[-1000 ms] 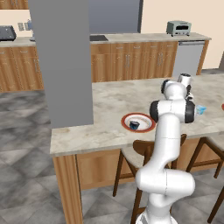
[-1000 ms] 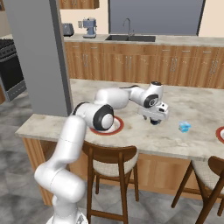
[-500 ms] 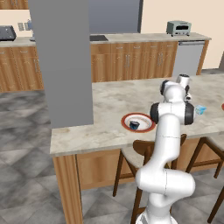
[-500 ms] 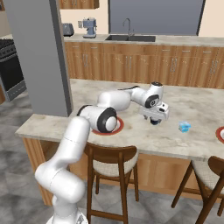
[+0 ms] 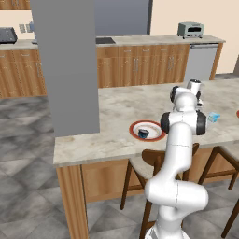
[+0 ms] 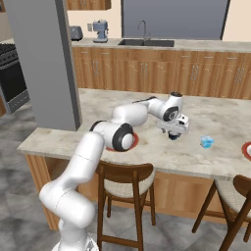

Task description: Place two yogurt containers on each plate.

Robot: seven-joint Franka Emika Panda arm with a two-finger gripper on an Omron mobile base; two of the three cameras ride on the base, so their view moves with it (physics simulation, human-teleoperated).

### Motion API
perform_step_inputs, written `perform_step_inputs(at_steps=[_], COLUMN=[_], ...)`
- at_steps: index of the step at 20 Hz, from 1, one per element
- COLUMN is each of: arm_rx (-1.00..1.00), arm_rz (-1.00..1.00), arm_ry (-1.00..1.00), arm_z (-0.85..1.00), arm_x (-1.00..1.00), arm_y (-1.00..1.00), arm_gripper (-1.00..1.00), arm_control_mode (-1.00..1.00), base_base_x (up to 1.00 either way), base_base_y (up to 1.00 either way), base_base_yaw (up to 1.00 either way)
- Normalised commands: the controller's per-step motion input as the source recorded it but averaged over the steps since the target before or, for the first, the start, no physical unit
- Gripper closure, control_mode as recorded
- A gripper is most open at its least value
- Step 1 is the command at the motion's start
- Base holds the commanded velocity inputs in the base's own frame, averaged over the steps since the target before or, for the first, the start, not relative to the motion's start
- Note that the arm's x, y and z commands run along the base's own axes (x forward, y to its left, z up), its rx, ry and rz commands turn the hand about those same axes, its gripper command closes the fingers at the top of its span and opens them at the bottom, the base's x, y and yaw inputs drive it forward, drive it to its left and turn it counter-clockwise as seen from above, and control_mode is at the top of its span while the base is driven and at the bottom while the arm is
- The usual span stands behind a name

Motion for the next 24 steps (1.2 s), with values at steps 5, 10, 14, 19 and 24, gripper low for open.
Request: perform_step_inputs(at_steps=[5,10,14,19,24], arm_rx=[0.00,0.00,-0.01,0.00,-0.05], arm_rz=[0.00,0.00,0.00,0.00,0.00], arm_ry=[-0.01,0.00,0.00,0.00,0.11], arm_z=[-0.09,-0.09,-0.01,0.11,0.33], arm_x=[0.10,0.02,-0.02,-0.17,-0.31], arm_y=[-0.08,-0.07,0.05,0.10,0.35], arm_gripper=[-1.00,1.00,1.00,1.00,1.00], arm_control_mode=[-1.00,-1.00,-1.00,-1.00,-1.00], base_base_x=[0.00,0.00,0.00,0.00,0.00], base_base_y=[0.00,0.00,0.00,0.00,0.00], base_base_yaw=[0.00,0.00,0.00,0.00,0.00])
